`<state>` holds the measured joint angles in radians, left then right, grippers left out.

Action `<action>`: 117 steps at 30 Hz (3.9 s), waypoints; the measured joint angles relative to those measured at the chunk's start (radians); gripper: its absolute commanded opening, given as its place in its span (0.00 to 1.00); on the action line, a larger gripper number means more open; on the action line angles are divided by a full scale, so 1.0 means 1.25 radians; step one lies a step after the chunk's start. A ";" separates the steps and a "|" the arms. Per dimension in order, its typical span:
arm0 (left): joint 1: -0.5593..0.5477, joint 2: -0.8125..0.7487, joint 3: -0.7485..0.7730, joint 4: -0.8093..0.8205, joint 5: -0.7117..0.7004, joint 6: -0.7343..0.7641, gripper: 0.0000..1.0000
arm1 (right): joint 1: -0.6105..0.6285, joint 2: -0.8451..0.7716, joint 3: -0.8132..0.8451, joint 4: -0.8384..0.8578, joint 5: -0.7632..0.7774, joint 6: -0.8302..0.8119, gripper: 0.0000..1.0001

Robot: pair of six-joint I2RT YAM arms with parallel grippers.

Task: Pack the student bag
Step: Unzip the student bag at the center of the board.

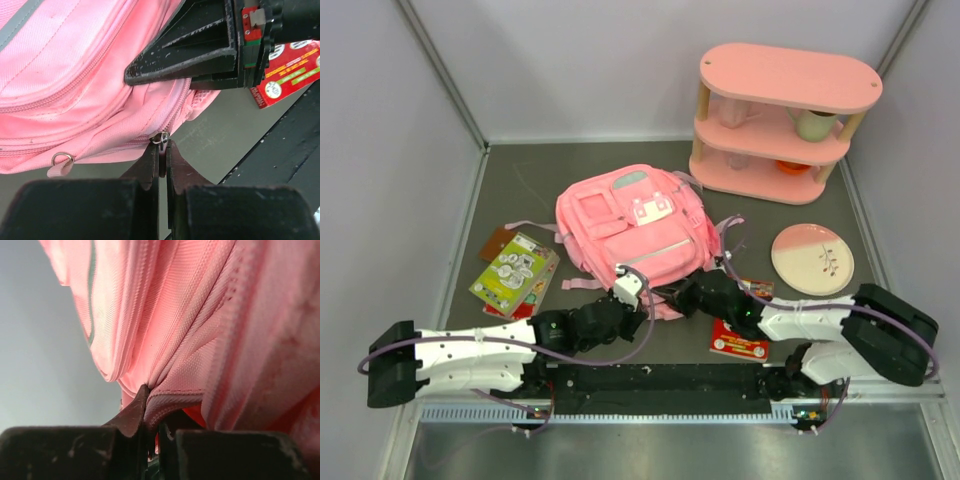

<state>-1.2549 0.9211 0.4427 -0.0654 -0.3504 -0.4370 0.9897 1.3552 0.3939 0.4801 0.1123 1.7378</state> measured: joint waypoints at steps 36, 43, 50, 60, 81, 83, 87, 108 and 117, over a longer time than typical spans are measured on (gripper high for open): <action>0.157 -0.179 0.053 -0.307 -0.282 -0.228 0.99 | -0.079 -0.312 -0.011 -0.228 0.122 -0.208 0.00; 0.158 -0.331 0.109 -0.349 -0.278 -0.172 0.99 | -0.081 -0.281 0.012 -0.260 0.128 -0.235 0.00; 0.160 -0.229 0.158 -0.337 -0.204 -0.078 0.99 | -0.083 -0.219 0.170 -0.379 0.113 -0.342 0.00; 0.149 -0.083 0.213 -0.208 -0.010 0.094 0.99 | -0.086 -0.179 0.272 -0.489 0.096 -0.416 0.00; 0.092 0.157 0.273 -0.066 -0.074 0.240 0.30 | -0.089 -0.146 0.384 -0.595 0.073 -0.430 0.00; 0.093 0.171 0.275 -0.055 -0.108 0.241 0.00 | -0.089 -0.146 0.384 -0.595 0.070 -0.434 0.05; 0.098 0.215 0.304 -0.054 -0.131 0.233 0.00 | -0.100 -0.148 0.384 -0.596 0.070 -0.457 0.50; 0.246 0.174 0.316 -0.076 -0.063 0.201 0.00 | -0.187 -0.228 0.233 -0.519 0.008 -0.606 0.00; 0.279 0.173 0.352 -0.107 -0.024 0.183 0.00 | -0.187 0.143 0.280 -0.327 -0.019 -0.619 0.00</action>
<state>-0.9062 1.1378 0.8833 -0.1997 -0.3805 -0.2081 0.7559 1.5341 0.7437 0.0711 0.0891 0.9638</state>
